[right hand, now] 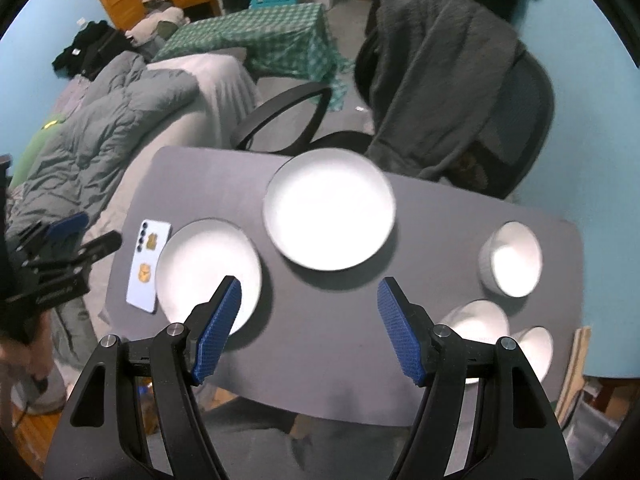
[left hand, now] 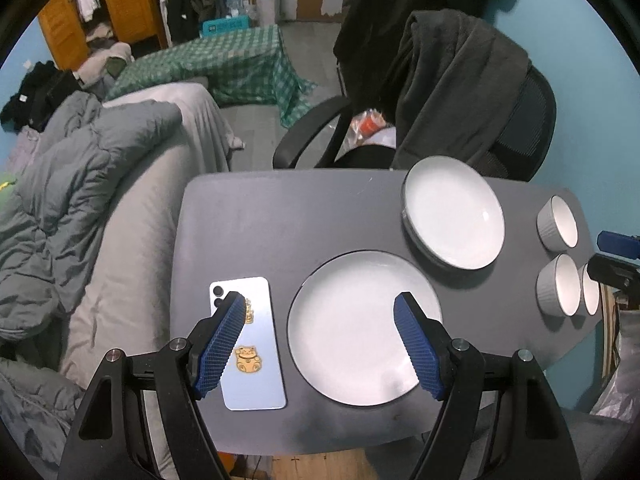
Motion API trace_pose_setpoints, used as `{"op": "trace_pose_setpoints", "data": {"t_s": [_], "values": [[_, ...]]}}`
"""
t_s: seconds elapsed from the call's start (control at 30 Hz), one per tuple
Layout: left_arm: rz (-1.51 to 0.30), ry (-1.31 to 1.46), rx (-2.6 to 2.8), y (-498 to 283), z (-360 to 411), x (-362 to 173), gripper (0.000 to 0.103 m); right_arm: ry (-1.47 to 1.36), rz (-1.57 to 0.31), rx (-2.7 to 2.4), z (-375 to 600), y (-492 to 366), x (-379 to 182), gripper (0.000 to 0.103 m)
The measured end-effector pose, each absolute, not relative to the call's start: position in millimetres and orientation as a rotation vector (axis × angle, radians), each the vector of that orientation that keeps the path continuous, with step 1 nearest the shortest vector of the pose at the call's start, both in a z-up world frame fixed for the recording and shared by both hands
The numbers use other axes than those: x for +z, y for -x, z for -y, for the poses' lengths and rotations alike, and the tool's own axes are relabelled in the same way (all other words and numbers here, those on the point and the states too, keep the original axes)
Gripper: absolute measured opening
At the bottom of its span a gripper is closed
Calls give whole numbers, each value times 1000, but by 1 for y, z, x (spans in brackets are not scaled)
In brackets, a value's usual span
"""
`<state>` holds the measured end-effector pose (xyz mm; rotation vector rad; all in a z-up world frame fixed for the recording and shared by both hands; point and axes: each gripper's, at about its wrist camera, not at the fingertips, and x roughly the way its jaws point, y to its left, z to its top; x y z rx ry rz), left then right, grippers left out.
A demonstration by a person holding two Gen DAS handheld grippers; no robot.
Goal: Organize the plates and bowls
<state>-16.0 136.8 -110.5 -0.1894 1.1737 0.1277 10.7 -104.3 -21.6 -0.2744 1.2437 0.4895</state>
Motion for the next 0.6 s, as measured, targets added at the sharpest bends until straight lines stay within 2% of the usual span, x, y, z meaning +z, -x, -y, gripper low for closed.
{"op": "trace_pose_setpoints", "data": {"t_s": [0.6], "values": [[-1295, 118, 0, -12, -143, -197, 78, 181, -1367, 617, 76, -24, -113, 70]]}}
